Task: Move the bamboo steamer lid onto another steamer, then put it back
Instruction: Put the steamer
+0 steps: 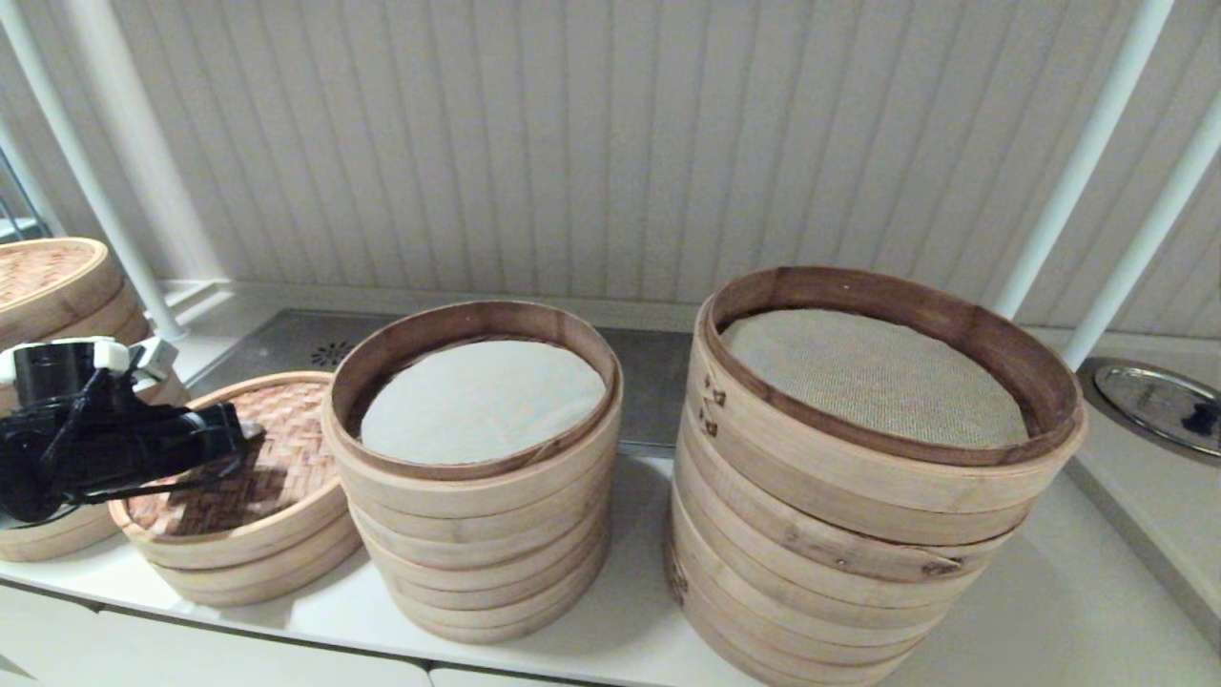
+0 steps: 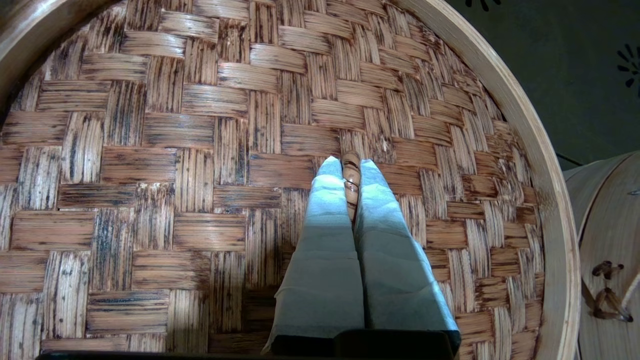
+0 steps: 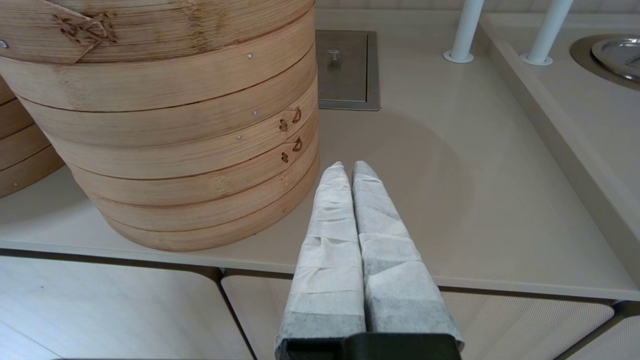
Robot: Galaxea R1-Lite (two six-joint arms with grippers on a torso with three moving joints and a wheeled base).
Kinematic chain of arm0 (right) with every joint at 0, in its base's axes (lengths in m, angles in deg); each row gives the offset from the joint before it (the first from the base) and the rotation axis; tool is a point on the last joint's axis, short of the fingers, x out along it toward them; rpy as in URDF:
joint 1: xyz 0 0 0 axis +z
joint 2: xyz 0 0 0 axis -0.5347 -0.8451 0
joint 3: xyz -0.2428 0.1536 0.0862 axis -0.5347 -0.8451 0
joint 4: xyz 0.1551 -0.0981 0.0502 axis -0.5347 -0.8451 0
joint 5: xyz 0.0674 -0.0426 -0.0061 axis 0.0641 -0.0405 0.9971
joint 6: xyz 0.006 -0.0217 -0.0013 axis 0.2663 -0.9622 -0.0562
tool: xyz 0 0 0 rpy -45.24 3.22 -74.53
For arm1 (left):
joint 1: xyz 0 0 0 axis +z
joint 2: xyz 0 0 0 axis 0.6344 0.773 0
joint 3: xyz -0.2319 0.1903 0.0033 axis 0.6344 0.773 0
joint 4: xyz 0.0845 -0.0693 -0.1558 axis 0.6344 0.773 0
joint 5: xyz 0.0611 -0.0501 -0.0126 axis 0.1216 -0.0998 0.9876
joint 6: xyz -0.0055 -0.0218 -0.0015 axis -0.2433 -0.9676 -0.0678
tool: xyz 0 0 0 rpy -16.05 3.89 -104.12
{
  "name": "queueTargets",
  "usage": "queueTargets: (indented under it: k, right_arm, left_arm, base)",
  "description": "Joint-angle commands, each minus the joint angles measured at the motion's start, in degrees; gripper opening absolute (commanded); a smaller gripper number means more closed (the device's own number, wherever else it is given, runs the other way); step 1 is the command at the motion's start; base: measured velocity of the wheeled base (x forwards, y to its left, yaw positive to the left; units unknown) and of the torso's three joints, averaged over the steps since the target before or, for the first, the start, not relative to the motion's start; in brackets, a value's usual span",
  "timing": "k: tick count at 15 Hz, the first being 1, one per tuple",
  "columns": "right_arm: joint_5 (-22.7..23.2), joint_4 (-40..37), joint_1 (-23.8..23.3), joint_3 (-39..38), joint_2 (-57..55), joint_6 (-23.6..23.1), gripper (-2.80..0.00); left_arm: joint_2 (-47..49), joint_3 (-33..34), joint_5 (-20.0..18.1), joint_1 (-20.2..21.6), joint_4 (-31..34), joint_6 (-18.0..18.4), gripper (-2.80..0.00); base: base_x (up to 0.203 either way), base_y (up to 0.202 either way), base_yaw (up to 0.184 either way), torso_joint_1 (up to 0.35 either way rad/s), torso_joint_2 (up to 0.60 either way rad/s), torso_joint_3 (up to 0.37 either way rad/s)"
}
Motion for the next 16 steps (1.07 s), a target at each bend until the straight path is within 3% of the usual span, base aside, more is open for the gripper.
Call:
queueTargets:
  k: [1, 9, 10, 16]
  right_arm:
    - [0.0, 0.0, 0.0, -0.2, 0.0, 0.0, -2.80]
    - [0.0, 0.0, 0.0, -0.2, 0.0, 0.0, -2.80]
    - [0.0, 0.0, 0.0, -0.2, 0.0, 0.0, -2.80]
    - [0.0, 0.0, 0.0, -0.2, 0.0, 0.0, -2.80]
  left_arm:
    - [0.1, 0.2, -0.2, -0.1, -0.3, 0.1, -2.80]
    - [0.7, 0.5, -0.1, 0.0, -0.3, 1.1, -2.80]
    - [0.6, 0.7, -0.1, 0.0, -0.2, 1.2, 0.00]
    - [-3.2, 1.4, -0.2, -0.1, 0.1, 1.7, 0.00]
  base:
    - [0.000, 0.000, 0.000, 0.000, 0.00, 0.000]
    - [0.000, 0.000, 0.000, 0.000, 0.00, 0.000]
    - [0.000, 0.000, 0.000, 0.000, 0.00, 0.000]
    - [0.000, 0.000, 0.000, 0.000, 0.00, 0.000]
